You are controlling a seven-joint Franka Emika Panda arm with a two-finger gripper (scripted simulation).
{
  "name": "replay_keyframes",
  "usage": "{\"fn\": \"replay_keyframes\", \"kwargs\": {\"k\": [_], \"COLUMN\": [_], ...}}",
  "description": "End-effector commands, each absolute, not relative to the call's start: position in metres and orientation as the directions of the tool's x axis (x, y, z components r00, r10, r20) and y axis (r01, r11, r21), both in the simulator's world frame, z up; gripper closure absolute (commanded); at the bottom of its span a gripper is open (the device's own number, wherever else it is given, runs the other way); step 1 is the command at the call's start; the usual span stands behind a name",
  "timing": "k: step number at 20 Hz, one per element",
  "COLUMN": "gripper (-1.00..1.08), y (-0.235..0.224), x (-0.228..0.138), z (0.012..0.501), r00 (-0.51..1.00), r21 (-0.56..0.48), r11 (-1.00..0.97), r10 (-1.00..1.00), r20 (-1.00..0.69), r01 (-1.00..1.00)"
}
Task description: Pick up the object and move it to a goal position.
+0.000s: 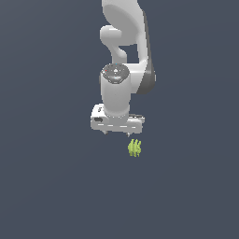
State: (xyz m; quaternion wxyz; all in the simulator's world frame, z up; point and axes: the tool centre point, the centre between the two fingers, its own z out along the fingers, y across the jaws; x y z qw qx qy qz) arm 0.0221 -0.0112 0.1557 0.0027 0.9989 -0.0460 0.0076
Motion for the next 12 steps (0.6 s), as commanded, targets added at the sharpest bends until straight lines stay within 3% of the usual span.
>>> {"fn": "replay_keyframes", "kwargs": {"k": [1,12], "gripper": [-0.92,-0.92], "y": [0.006,0.069], "x": [0.026,0.033], "z": [0.144,0.100], "r00": [0.995,0.990], "r21": [0.004,0.000], "r11": [-0.995,-0.990], "r10": [-0.102,-0.143], "r20": [0.012,0.001], "r01": [-0.102,-0.143]}}
